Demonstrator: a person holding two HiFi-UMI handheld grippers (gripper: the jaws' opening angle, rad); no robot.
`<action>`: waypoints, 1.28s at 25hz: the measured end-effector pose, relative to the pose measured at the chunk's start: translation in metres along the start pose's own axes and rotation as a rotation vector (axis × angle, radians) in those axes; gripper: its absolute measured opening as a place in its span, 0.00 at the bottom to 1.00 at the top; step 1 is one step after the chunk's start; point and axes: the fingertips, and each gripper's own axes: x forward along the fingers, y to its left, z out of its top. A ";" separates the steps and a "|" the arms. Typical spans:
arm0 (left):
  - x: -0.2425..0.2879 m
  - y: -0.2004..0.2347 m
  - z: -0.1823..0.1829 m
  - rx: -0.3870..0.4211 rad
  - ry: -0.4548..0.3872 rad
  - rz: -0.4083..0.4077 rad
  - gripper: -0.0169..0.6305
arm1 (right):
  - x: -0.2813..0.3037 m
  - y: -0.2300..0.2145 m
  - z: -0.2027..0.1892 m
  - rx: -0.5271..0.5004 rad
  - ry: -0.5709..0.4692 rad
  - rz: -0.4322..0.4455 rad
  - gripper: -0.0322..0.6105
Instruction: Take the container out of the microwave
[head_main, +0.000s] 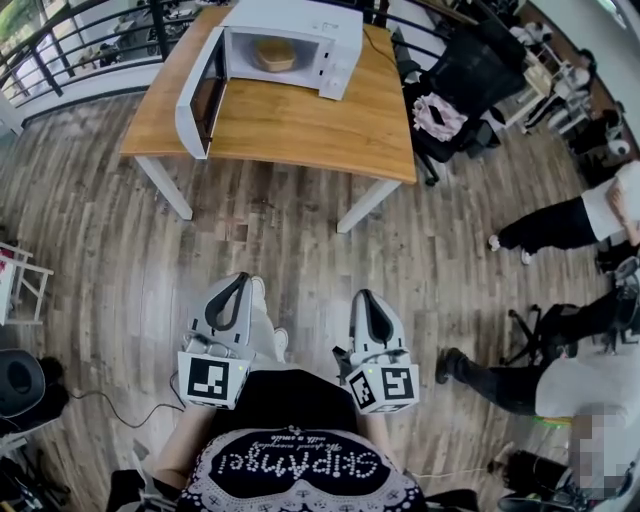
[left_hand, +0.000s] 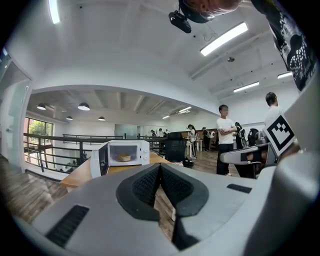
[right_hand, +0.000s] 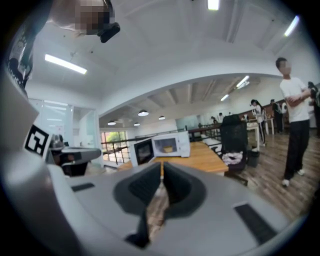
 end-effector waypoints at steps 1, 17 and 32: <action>0.002 -0.001 0.000 0.002 0.000 -0.004 0.07 | 0.001 -0.001 0.000 0.002 0.001 -0.002 0.11; 0.088 0.046 0.011 -0.006 0.004 -0.034 0.07 | 0.091 -0.019 0.015 0.014 0.018 -0.022 0.11; 0.208 0.146 0.034 -0.017 0.009 -0.060 0.07 | 0.243 -0.021 0.053 0.017 0.027 -0.049 0.11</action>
